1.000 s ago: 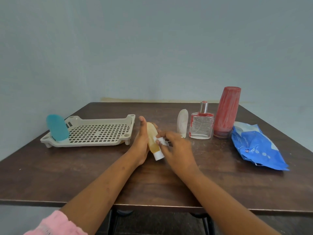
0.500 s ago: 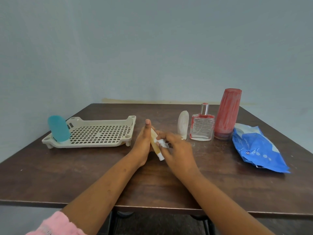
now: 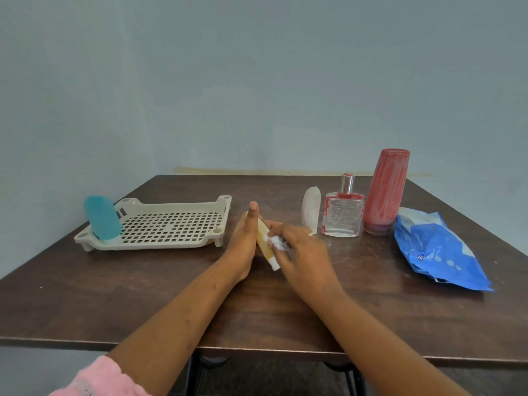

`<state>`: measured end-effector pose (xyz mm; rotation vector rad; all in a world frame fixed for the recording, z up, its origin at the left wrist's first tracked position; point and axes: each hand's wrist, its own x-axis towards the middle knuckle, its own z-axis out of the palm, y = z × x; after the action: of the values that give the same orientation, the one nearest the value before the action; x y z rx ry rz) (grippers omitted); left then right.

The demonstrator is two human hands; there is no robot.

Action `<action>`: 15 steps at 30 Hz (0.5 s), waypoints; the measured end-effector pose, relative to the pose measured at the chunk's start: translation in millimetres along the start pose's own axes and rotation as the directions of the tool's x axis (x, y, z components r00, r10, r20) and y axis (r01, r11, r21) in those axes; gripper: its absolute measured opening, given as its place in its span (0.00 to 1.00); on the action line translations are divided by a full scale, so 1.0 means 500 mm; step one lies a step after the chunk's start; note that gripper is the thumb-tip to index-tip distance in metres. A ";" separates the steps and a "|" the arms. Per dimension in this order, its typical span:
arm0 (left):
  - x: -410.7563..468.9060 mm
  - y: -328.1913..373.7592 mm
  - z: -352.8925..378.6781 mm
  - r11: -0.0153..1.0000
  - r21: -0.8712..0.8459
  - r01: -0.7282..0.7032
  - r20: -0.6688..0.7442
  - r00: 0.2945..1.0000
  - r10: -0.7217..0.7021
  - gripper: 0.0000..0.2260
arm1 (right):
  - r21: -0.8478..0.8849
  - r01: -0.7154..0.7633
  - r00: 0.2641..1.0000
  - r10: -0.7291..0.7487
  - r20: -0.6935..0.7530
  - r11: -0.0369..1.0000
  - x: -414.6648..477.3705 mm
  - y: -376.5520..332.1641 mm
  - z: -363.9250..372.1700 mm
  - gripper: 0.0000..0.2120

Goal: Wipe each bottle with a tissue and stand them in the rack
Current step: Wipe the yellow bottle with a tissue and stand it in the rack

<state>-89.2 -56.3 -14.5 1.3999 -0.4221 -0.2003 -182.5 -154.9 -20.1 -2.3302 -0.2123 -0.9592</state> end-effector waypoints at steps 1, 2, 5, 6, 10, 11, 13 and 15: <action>0.000 0.002 -0.001 1.000 0.011 0.001 0.001 1.000 -0.001 0.32 | -0.028 0.046 0.999 -0.045 0.021 0.999 -0.004 -0.006 0.001 0.05; 0.001 0.002 -0.002 1.000 0.029 0.005 0.003 1.000 -0.005 0.34 | -0.045 0.071 0.997 -0.070 0.032 0.996 -0.007 -0.009 0.001 0.05; -0.003 0.004 0.001 0.999 0.033 0.001 -0.016 1.000 -0.001 0.30 | -0.044 -0.003 1.000 0.002 -0.004 0.999 0.000 0.000 0.000 0.06; -0.004 0.004 0.002 0.999 0.032 0.014 -0.018 1.000 -0.014 0.29 | -0.057 -0.015 1.000 0.015 -0.008 0.998 0.002 0.001 -0.001 0.06; -0.008 0.011 -0.002 0.999 0.033 0.023 0.022 0.999 -0.024 0.31 | -0.089 0.106 0.994 -0.103 0.044 0.990 -0.007 -0.016 -0.003 0.05; -0.008 0.011 -0.005 0.999 0.027 0.036 0.029 0.999 -0.037 0.30 | -0.082 0.080 0.996 -0.078 0.038 0.993 -0.006 -0.014 -0.004 0.05; -0.015 0.015 -0.002 0.996 -0.037 0.084 0.046 0.996 -0.082 0.29 | -0.032 -0.035 0.999 0.034 -0.020 0.999 0.005 -0.001 -0.004 0.06; -0.017 0.014 -0.001 0.983 -0.114 0.142 0.087 0.987 -0.132 0.34 | -0.001 -0.089 0.994 0.089 -0.060 0.996 0.011 0.008 -0.005 0.06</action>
<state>-97.2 -51.4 -9.3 1.3059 -0.3726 -0.3885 -178.4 -160.0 -17.1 -2.2903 -0.0818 -0.9847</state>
